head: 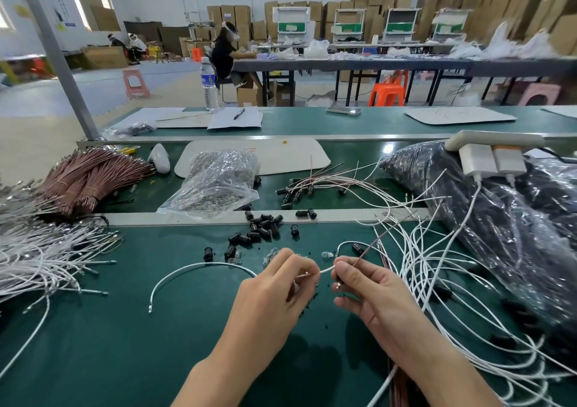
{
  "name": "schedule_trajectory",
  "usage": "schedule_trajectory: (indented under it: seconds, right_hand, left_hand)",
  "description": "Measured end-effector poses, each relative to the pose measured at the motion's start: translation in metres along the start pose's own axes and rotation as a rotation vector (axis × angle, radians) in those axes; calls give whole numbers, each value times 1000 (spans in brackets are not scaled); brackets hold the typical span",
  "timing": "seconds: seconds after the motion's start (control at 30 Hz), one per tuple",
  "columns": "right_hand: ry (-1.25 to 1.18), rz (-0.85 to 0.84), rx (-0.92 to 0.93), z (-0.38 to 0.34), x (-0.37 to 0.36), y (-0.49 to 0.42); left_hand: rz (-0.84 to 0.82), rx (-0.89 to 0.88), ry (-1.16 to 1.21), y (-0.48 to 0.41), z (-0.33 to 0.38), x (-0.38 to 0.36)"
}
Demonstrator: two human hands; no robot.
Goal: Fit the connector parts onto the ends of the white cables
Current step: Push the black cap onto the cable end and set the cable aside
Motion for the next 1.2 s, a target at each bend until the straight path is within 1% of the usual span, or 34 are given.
schedule_trajectory:
  seconds: [0.13,0.23,0.43,0.8,0.97,1.2]
  right_hand:
    - [-8,43,67,-1,-1,0]
    - [-107,47,91,-5,2,-1]
    - [-145,-19,62,-2,-1,1]
    - [-215,-33,37,-4,0,2]
    - [-210,-27,27,-4,1,1]
    - [-172,-63,-3,-2,0,1]
  left_hand:
    - [-8,-2,-13,0,-1,0]
    - [2,30,52,1,-2,0]
    - [-5,36,96,1,0,-4]
    - [-24,-1,134,0,4,-2]
    - [-23,-11,118,0,3,-3]
    - [-3,-2,100,0,4,-3]
Point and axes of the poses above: each hand's wrist, its own y-axis away from the middle knuckle, its own x-axis out of the back of the hand, z = x × y, the point moved 2 cm from there along -y, towards the middle knuckle, and after that the axes turned 10 degrees about -x, right-handed, at the moved point
